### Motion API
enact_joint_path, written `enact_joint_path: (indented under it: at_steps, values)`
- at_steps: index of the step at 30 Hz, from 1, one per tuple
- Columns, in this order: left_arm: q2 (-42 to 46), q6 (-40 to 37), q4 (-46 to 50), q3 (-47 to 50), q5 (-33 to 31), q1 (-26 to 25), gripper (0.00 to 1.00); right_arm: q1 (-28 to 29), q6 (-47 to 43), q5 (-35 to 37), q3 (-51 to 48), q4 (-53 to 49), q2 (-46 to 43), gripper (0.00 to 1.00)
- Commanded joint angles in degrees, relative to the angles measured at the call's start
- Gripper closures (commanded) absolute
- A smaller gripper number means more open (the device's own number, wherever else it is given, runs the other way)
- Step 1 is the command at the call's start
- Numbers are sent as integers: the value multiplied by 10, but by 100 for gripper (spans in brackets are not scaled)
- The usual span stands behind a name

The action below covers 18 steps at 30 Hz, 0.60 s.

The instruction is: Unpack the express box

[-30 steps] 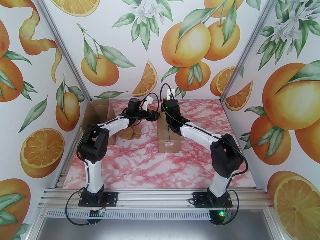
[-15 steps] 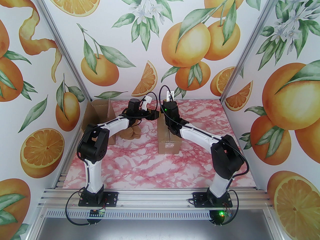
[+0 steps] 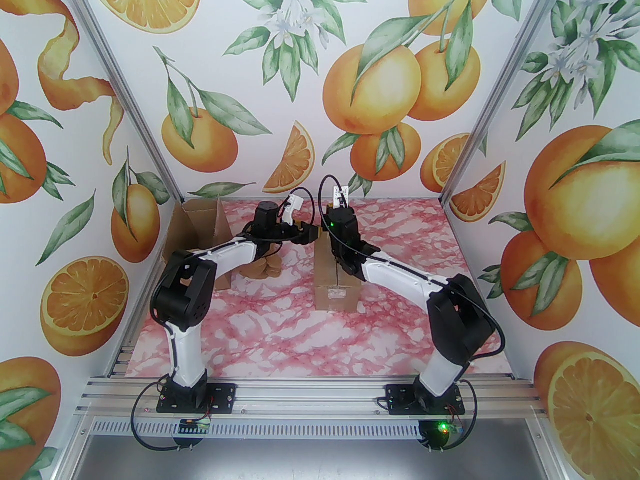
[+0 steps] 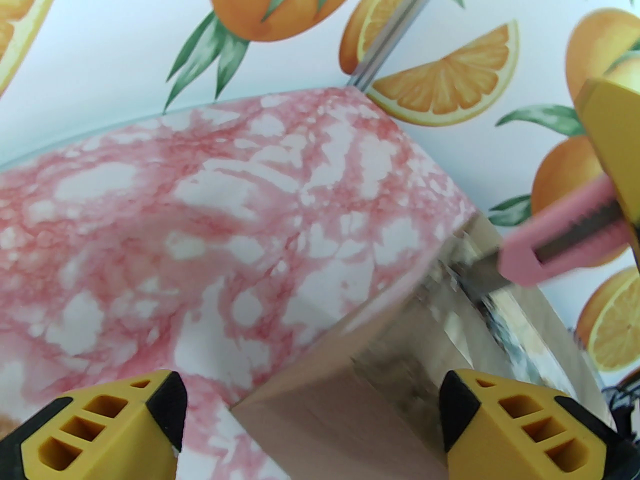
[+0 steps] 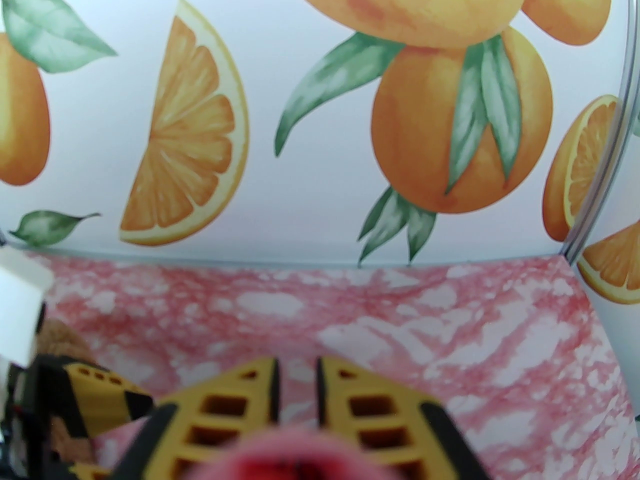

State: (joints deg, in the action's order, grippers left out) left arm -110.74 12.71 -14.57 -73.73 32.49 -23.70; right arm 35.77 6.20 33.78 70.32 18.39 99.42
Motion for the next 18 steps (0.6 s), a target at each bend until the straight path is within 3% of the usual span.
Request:
enact_joint_path:
  at_steps: [1,6,12,18]
  values:
    - [126,-173,-6,74,52,-3,0,5,3,11,-1,-18,-11,100]
    - [216,-259,32,152,88,-17,0,6,4,13,-2,-21,-13,100]
    - [306,-336,31,252,76,-70,0,4,5,11,-3,-27,-15,100]
    - [336,-321,12,307,69,-96,0,0,15,5,-9,-33,-20,100]
